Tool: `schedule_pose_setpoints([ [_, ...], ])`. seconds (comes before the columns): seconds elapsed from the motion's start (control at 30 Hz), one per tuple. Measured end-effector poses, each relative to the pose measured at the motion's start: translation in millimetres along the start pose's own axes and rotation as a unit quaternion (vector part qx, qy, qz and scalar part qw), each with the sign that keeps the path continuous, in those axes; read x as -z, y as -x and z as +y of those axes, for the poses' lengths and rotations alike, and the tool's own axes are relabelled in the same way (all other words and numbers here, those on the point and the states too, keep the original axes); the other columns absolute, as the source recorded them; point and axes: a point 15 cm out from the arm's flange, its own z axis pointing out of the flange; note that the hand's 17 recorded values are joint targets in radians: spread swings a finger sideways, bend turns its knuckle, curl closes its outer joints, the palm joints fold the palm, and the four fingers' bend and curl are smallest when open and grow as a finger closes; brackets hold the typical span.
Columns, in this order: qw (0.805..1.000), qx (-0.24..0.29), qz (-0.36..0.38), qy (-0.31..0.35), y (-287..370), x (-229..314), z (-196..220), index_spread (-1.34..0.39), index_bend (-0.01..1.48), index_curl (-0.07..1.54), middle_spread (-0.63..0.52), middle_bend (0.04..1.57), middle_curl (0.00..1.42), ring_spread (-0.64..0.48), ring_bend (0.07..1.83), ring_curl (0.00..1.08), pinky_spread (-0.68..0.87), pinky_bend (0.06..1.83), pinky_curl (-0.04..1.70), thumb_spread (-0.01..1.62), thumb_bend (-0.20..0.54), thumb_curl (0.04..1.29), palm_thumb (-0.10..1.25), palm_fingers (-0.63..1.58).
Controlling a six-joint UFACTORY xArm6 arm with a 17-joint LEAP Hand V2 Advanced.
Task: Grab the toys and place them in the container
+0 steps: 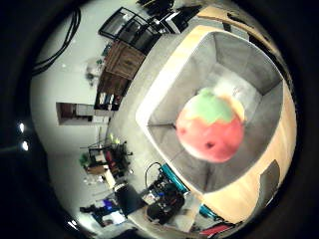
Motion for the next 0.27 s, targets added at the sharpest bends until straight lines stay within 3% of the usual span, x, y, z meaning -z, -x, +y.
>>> schedule_pose_setpoints([
  [0.27,1.000,0.001,0.002,0.000,-0.7,0.2,0.2,-0.48,0.17,0.43,-0.12,0.44,0.33,-0.03,0.62,0.25,0.35,0.81,0.29,0.81,-0.048,0.25,-0.03,0.11],
])
